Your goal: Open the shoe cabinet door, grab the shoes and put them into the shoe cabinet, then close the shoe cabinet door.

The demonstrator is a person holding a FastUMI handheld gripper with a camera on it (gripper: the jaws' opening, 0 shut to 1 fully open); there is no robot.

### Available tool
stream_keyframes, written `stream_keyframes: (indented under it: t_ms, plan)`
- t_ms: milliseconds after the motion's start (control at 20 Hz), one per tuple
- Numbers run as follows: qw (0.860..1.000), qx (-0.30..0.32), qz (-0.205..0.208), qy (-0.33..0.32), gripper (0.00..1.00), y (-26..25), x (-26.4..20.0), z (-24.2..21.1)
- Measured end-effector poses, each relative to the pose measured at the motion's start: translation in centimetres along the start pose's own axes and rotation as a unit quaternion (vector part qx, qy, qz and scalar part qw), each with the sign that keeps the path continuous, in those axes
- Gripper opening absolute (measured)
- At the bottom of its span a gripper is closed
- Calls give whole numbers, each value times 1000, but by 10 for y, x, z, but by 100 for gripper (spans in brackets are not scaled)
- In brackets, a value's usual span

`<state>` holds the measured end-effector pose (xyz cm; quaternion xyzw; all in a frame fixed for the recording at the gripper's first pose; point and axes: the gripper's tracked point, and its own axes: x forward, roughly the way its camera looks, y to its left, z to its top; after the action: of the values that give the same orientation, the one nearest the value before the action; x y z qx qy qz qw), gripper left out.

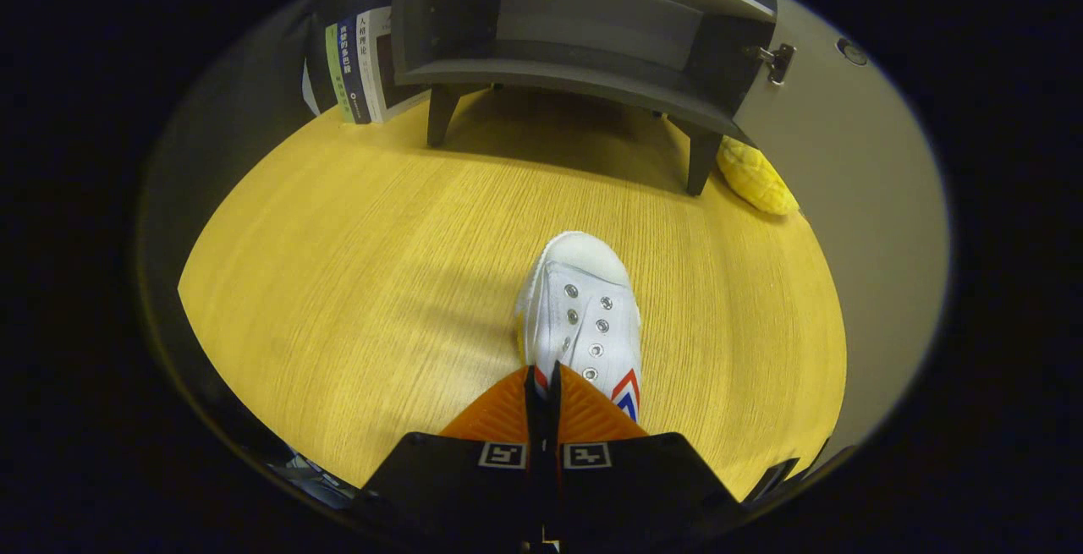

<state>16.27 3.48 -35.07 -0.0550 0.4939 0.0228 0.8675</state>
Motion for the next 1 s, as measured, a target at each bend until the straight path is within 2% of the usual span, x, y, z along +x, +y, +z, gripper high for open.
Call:
stream_keyframes:
  t_ms: [200,450,750,1000]
  plan:
    - [999,6,-1,-36,2,-5,-40,28]
    - [992,0,2,-125,2,-12,-121,102]
    - [974,23,11,-225,2,-9,-205,198]
    - [958,37,-4,-283,2,-21,-240,266]
